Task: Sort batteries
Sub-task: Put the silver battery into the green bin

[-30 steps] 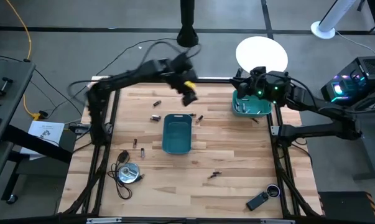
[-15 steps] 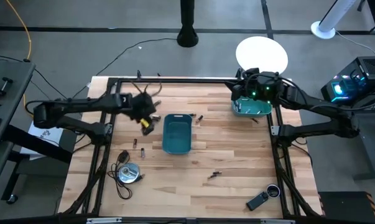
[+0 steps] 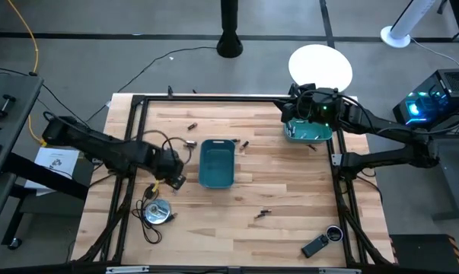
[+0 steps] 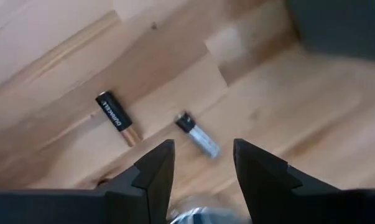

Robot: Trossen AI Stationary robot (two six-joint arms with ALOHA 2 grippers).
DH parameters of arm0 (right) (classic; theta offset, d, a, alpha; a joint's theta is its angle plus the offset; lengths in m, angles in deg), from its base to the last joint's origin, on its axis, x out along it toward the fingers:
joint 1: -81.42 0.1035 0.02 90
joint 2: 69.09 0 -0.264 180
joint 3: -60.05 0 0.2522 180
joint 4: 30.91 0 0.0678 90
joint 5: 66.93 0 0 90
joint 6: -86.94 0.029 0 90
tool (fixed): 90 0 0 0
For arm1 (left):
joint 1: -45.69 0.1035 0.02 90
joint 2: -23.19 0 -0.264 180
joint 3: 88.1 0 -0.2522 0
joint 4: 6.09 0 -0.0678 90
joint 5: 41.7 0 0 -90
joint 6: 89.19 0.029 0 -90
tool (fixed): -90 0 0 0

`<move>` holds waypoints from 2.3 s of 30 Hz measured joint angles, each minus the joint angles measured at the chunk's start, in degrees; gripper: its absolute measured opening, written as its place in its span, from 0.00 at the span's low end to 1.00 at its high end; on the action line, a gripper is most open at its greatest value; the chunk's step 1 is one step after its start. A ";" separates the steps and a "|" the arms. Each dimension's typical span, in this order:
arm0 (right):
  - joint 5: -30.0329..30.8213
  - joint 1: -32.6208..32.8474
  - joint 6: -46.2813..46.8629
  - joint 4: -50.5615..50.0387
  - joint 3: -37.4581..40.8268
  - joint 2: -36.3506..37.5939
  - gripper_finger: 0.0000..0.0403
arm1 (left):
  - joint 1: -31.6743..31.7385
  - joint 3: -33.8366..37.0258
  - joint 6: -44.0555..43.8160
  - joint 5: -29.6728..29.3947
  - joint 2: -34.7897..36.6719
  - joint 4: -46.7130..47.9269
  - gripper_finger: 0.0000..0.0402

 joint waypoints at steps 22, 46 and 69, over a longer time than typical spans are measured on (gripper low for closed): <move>-0.61 -0.04 -0.20 -0.94 0.00 -0.17 0.34 | -7.73 -0.64 -27.05 -1.05 -24.82 -8.66 0.39; 5.69 -1.51 12.88 -28.52 -0.04 -1.89 0.30 | 0.52 -0.17 -1.59 -23.27 10.00 -8.05 0.08; -4.40 -7.31 15.62 -26.33 -0.02 -35.93 0.00 | 16.97 -3.92 43.28 -2.50 19.59 -53.05 0.08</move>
